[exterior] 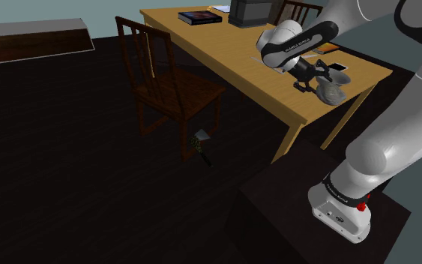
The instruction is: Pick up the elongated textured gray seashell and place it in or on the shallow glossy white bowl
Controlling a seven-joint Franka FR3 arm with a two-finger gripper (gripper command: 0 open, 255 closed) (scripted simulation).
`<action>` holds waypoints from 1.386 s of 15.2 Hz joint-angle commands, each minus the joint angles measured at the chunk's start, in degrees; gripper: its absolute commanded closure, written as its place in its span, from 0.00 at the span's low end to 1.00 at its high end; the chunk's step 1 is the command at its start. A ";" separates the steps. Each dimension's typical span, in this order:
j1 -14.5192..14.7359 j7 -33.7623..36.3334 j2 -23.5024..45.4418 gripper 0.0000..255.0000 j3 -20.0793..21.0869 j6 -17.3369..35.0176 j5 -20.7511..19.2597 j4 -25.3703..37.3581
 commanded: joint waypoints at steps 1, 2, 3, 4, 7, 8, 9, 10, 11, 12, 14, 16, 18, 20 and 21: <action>-0.11 0.00 0.06 1.00 -0.13 0.05 -0.01 -0.18; -0.11 0.01 0.10 1.00 -0.13 0.08 -0.02 -0.16; -0.10 0.02 0.11 1.00 -0.13 0.06 0.00 -0.15; -0.10 -0.02 0.15 1.00 -0.13 0.01 -0.02 -0.04; -0.17 -0.90 -0.69 1.00 -0.15 -0.80 -0.30 0.30; -0.14 -1.34 -1.08 1.00 -0.12 -1.33 -0.39 0.58; -0.11 -1.77 -1.47 1.00 -0.10 -1.86 -0.48 0.86; -0.08 -2.21 -1.84 1.00 -0.08 -2.40 -0.57 1.16; -0.05 -2.66 -2.21 1.00 -0.05 -2.93 -0.68 1.47; -0.02 -3.10 -2.56 1.00 -0.03 -3.46 -0.78 1.79; 0.04 -4.00 -3.24 1.00 0.02 -4.52 -1.02 2.46; 0.10 -4.91 -3.88 1.00 0.07 -5.59 -1.27 3.18; 0.16 -5.82 -4.48 1.00 0.12 -6.65 -1.55 3.93; 0.21 -6.75 -5.03 1.00 0.18 -7.72 -1.86 4.73; 0.24 -7.22 -5.29 1.00 0.20 -8.25 -2.02 5.15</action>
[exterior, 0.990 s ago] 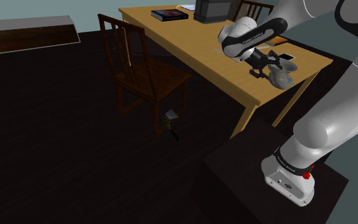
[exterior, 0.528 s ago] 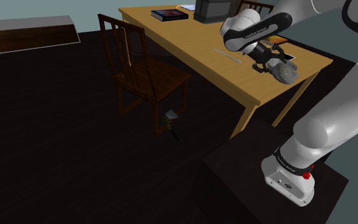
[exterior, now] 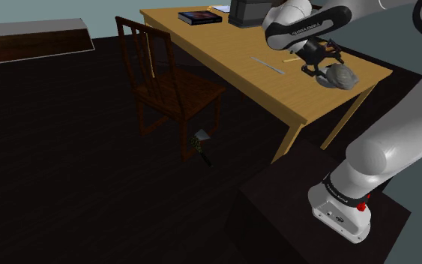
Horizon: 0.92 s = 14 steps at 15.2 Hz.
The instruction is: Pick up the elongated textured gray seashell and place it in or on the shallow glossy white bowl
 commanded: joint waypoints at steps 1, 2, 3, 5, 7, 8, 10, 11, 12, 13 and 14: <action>0.05 -0.83 -0.54 1.00 0.05 -0.95 -0.29 0.65; 0.08 -1.31 -0.78 1.00 0.07 -1.48 -0.46 1.09; 0.10 -1.79 -1.01 1.00 0.10 -2.01 -0.64 1.54; 0.16 -2.76 -1.44 1.00 0.16 -3.07 -1.03 2.46; 0.21 -3.72 -1.81 1.00 0.22 -4.09 -1.43 3.41; -0.33 -4.75 -0.54 1.00 -0.33 -3.63 -2.48 4.95; -1.40 -6.81 2.13 1.00 -1.39 -2.73 -4.46 8.25; -1.92 -7.86 3.53 1.00 -1.90 -2.31 -5.40 10.01; -2.42 -8.91 4.96 1.00 -2.39 -1.90 -6.30 11.84; -2.93 -9.97 6.44 1.00 -2.87 -1.51 -7.16 13.76; -3.43 -11.05 7.96 1.00 -3.32 -1.15 -7.99 15.76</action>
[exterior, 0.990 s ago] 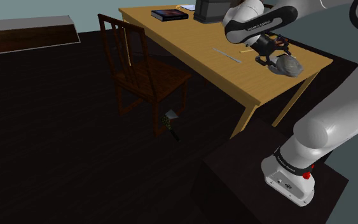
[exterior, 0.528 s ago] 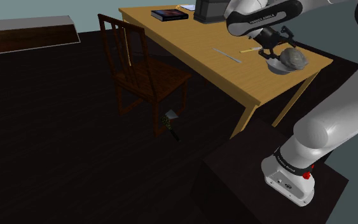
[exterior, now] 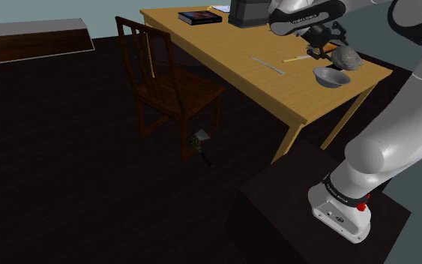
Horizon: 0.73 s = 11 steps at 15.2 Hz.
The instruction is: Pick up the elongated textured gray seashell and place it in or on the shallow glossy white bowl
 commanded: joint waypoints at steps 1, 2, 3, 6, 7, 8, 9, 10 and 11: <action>-1.18 -2.52 2.75 1.00 -1.09 0.94 -1.95 3.81; -1.66 -3.64 4.37 1.00 -1.52 1.26 -2.71 5.98; -2.13 -4.78 6.04 1.00 -1.96 1.56 -3.45 8.26; -3.40 -8.15 11.01 1.00 -3.12 2.25 -5.36 15.22; -3.46 -7.61 11.12 1.00 -3.11 2.66 -5.14 14.69; -3.52 -7.07 11.22 1.00 -3.09 3.08 -4.93 14.16; -3.58 -6.56 11.36 1.00 -3.07 3.48 -4.73 13.68; -3.64 -6.04 11.50 1.00 -3.06 3.89 -4.54 13.20; -3.71 -5.52 11.65 1.00 -3.04 4.30 -4.35 12.72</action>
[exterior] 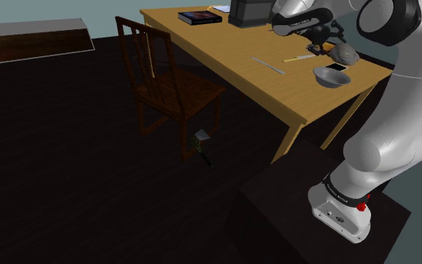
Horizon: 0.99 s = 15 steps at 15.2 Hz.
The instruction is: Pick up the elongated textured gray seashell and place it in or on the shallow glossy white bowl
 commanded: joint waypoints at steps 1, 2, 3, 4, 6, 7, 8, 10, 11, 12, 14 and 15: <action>-0.11 0.99 0.26 1.00 0.03 0.78 0.35 -0.89; -0.17 1.49 0.43 1.00 0.05 1.19 0.53 -1.34; -0.23 1.99 0.61 1.00 0.06 1.60 0.70 -1.78; -0.29 2.49 0.80 1.00 0.08 2.00 0.87 -2.20; -0.40 3.46 1.20 1.00 0.11 2.81 1.19 -3.00; -0.46 3.94 1.42 1.00 0.12 3.22 1.34 -3.39; -0.51 4.41 1.64 1.00 0.13 3.62 1.49 -3.76; -0.62 5.35 2.12 1.00 0.15 4.43 1.77 -4.47; -0.67 5.78 2.36 1.00 0.16 4.80 1.89 -4.79; -0.67 5.78 2.35 1.00 0.16 4.80 1.90 -4.79; -0.67 5.78 2.36 1.00 0.16 4.80 1.89 -4.79; -0.67 5.78 2.36 1.00 0.16 4.80 1.89 -4.79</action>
